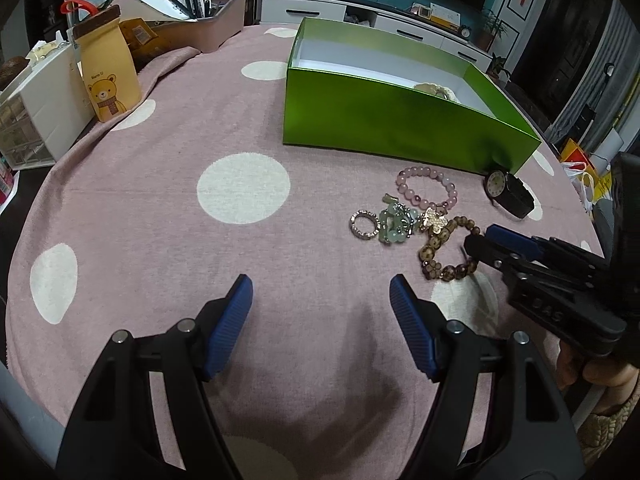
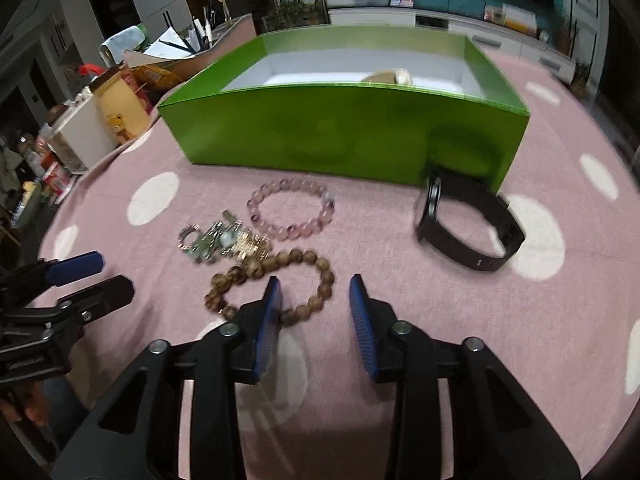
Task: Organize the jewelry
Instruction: 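Grasp the wooden bead bracelet with the right tool while the left tool grasps the beaded ring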
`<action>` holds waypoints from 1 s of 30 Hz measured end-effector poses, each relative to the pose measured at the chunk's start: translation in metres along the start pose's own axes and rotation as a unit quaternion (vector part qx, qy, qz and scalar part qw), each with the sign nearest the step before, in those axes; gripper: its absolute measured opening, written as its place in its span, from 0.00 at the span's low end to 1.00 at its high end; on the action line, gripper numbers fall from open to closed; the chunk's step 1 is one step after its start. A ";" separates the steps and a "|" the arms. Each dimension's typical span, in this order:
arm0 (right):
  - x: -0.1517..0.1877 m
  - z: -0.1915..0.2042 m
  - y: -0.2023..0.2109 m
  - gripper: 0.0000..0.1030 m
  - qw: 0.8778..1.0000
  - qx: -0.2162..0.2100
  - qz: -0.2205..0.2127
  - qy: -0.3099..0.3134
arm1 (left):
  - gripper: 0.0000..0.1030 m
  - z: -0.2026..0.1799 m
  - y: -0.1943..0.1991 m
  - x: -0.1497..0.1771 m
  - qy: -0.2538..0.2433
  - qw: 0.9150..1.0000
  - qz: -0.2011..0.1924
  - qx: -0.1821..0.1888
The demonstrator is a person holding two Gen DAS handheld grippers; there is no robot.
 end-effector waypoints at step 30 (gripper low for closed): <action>0.018 -0.063 0.021 0.22 0.998 0.057 -0.009 -0.005 | 0.55 -0.031 -0.045 -0.027 -0.097 0.995 -0.021 -0.026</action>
Point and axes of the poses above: each gripper's, at about its wrist camera, not at the fingertips, and y roughly against the way its jaws point, z to its left, x to its underside, the point moved 6 cm from there along -y, roughly the way its jaws point, and after that the axes turned 3 degrees about -x, right-handed, at the moved point
